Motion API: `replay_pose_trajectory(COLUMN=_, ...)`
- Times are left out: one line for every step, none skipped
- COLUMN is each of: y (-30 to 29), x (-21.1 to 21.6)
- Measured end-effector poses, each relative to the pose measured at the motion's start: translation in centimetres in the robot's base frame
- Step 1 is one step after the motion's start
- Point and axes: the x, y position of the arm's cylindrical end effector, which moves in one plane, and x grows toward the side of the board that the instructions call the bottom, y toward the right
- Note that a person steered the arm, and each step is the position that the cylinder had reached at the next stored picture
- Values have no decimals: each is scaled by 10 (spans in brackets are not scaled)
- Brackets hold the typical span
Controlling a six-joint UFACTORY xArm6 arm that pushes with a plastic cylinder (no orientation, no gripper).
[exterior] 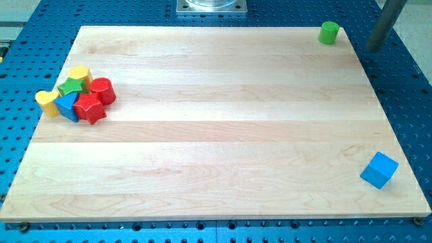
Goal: Move the green circle top right side of the red circle
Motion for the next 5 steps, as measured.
replay_pose_trajectory(y=-81, x=-52)
replay_pose_trajectory(y=-152, x=-43)
replay_pose_trajectory(y=-305, x=12)
replay_pose_trajectory(y=-324, x=16)
replay_pose_trajectory(y=-263, x=-15)
